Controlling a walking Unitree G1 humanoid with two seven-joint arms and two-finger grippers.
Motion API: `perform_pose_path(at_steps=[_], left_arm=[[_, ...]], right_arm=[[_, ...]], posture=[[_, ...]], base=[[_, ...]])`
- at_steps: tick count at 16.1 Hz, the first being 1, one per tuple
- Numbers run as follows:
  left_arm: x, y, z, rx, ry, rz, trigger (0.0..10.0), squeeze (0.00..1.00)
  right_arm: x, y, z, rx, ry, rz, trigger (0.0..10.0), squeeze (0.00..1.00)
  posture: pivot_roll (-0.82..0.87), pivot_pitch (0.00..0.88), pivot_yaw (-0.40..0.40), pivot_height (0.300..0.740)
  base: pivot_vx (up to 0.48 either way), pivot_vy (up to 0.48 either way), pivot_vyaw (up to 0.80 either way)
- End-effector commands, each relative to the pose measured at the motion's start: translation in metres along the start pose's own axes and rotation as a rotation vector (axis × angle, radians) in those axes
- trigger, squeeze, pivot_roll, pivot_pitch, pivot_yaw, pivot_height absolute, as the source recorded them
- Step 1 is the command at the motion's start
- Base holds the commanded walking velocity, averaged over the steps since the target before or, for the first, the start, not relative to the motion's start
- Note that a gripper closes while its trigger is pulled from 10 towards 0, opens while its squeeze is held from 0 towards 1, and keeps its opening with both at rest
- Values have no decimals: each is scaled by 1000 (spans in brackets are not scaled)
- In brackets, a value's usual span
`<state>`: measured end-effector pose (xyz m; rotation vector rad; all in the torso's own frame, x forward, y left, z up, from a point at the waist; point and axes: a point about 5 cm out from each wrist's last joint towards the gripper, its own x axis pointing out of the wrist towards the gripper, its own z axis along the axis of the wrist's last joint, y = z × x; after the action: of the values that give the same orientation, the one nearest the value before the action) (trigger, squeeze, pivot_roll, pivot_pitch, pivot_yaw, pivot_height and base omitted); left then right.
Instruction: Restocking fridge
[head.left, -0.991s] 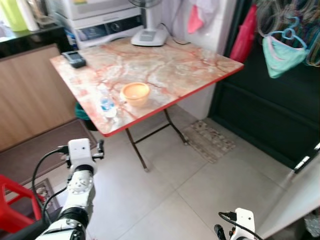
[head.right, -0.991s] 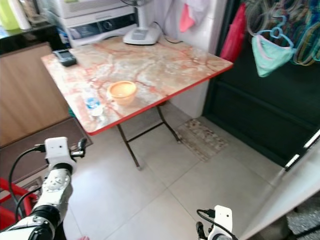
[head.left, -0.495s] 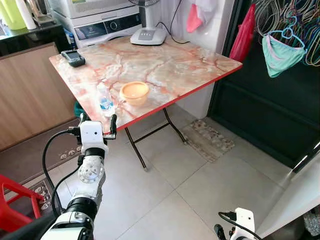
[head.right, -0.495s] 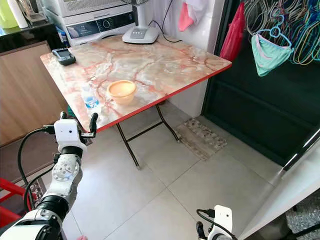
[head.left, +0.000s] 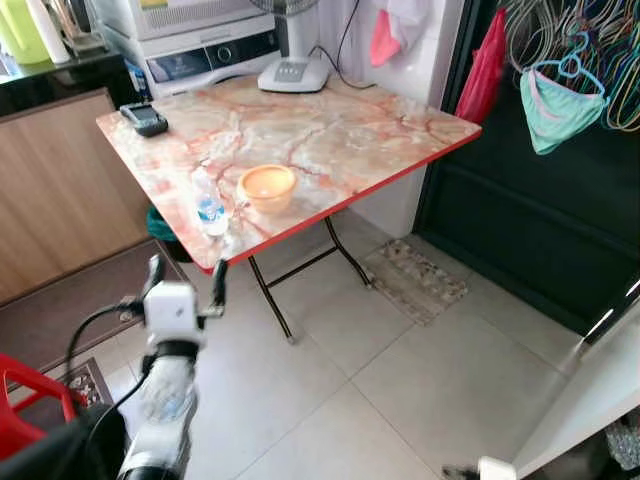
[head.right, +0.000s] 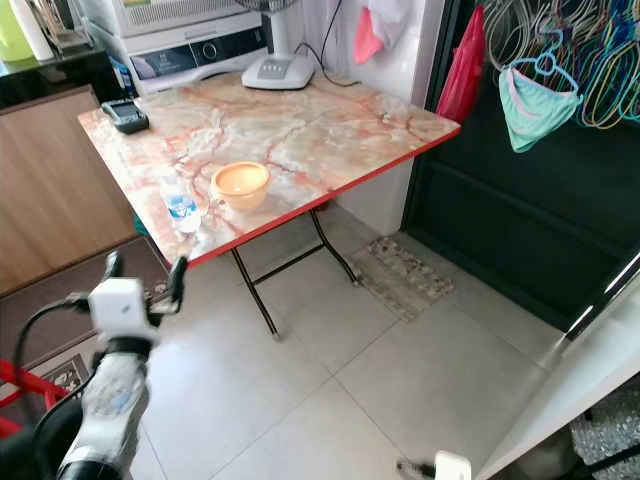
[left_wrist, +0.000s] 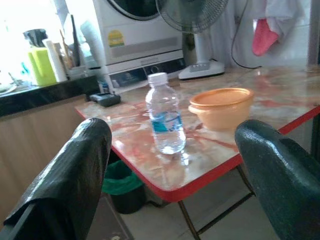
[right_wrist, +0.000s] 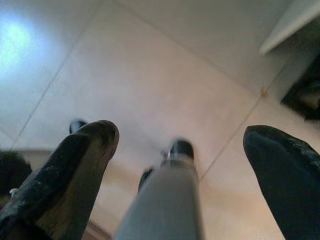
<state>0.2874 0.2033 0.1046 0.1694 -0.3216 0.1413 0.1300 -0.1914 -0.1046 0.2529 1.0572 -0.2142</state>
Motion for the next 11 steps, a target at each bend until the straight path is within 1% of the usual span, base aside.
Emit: perform_pose_path(at_steps=[1,2,3,4,5,6,7,8,9,10,11], left_arm=[[4,7,9,13,-24,6,10000,0],[2,12,14,7,-30,30,10000,0],[0,13,16,8,-28,31,10000,0],[-7,13,17,18,-7,28,10000,0],[-10,14,17,20,3,41,10000,0],[-12,13,18,19,3,52,10000,0],[-12,9,21,-3,3,57,10000,0],[-11,0,23,-36,17,20,10000,0],[-10,-4,23,-41,21,-3,10000,0],[-1,-5,26,-46,17,-33,10000,0],[6,-3,30,-53,8,-28,10000,0]], right_arm=[[0,3,-2,18,-13,5,10000,0],[-1,3,-8,9,-4,7,10000,0],[-2,3,-10,-8,4,10,10000,0],[-3,2,-13,-33,13,17,10000,0],[-3,1,-14,-33,13,15,10000,0],[-3,-2,-13,-26,7,9,10000,0],[-4,-9,-12,-30,-1,-7,10000,0],[-5,-17,-11,-57,-6,-21,10000,0],[-6,-19,-11,-66,-8,-28,10000,0],[-6,-22,-10,-63,-15,-28,10000,0],[-6,-21,-8,-67,-21,-23,10000,0]], posture=[[121,22,16,740],[136,29,5,740],[146,32,-8,740],[157,38,-24,740],[160,37,-24,740],[166,38,-8,740],[152,26,19,740],[140,21,38,740],[127,18,57,740],[91,13,66,740],[73,34,48,740]], base=[[0,0,0],[0,0,0],[0,0,0],[0,0,0],[0,0,0],[0,0,0],[0,0,0],[0,0,0],[0,0,0],[240,0,0],[247,0,0]])
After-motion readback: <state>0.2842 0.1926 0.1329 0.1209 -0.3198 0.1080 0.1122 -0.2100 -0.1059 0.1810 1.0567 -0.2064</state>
